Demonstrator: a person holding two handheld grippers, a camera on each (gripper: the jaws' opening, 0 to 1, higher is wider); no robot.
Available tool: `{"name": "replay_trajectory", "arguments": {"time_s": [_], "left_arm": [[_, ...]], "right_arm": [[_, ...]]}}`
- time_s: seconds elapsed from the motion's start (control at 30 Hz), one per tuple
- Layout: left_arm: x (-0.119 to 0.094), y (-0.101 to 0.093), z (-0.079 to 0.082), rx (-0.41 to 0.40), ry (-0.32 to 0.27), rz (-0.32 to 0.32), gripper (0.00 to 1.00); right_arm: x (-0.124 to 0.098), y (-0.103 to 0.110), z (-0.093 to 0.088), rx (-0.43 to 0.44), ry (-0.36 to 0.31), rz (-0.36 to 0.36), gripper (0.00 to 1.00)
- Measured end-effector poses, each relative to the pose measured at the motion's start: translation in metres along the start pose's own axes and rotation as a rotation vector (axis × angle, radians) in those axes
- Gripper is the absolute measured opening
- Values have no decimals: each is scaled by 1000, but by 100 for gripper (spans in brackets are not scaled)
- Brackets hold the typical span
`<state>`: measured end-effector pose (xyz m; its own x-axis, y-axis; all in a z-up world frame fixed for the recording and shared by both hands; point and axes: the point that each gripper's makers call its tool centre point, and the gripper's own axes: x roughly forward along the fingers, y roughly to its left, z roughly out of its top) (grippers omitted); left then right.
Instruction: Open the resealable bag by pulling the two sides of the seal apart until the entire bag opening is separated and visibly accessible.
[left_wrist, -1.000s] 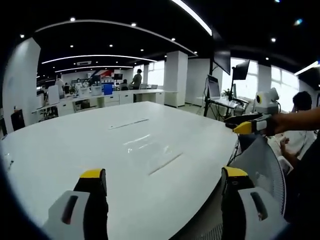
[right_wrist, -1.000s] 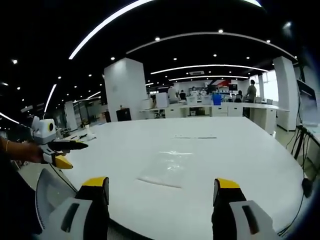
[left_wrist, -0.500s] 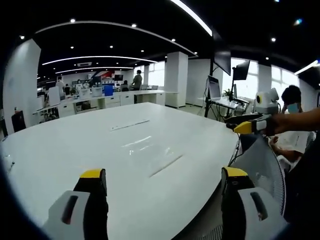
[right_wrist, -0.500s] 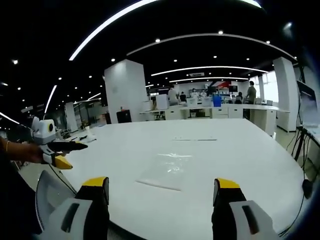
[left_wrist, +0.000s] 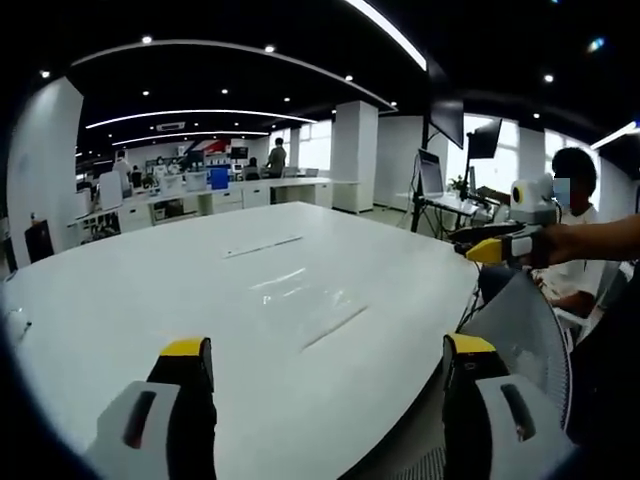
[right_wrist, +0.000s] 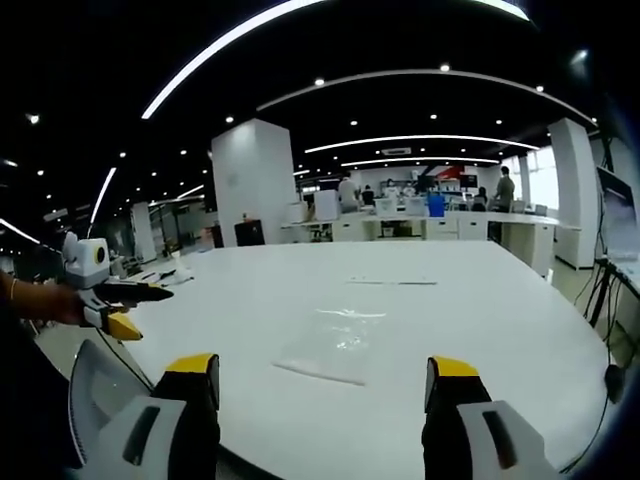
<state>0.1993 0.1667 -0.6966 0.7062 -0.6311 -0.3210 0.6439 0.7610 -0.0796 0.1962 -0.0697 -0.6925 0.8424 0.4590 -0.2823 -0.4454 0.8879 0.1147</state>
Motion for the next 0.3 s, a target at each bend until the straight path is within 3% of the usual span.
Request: {"name": "replay_trajectory", "arguments": {"time_s": [0.3], "left_arm": [[5, -2, 4, -22, -16, -8, 94]], "right_arm": [[4, -1, 5, 14, -11, -7, 84]]}}
